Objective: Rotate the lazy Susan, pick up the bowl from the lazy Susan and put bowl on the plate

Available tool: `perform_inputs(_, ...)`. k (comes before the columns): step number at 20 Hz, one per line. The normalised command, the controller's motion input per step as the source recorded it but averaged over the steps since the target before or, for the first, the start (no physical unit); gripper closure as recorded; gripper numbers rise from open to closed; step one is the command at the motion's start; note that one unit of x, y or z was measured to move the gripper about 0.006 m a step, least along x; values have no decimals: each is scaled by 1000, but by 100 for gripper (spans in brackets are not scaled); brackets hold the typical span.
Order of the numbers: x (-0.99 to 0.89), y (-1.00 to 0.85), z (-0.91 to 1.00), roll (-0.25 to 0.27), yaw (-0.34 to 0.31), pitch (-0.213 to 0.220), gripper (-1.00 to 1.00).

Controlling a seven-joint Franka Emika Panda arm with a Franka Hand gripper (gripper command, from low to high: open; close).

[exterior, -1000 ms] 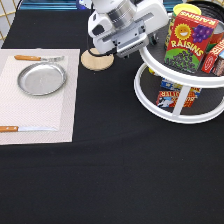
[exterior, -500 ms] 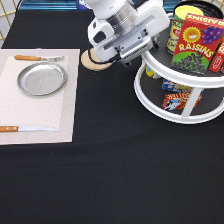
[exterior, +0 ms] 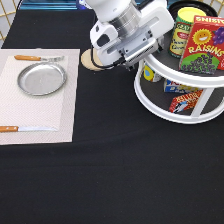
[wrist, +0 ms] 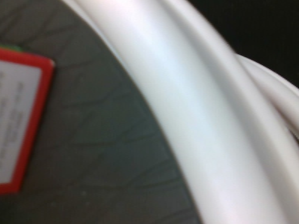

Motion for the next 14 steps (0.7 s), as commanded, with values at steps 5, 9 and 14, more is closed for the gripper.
perform_inputs(5, -750, 133, 606, -85, -11, -82, -100)
perform_inputs(9, -794, 118, 160, -116, -52, -52, -100)
perform_inputs(14, -718, 26, -14, -82, -111, -7, -100)
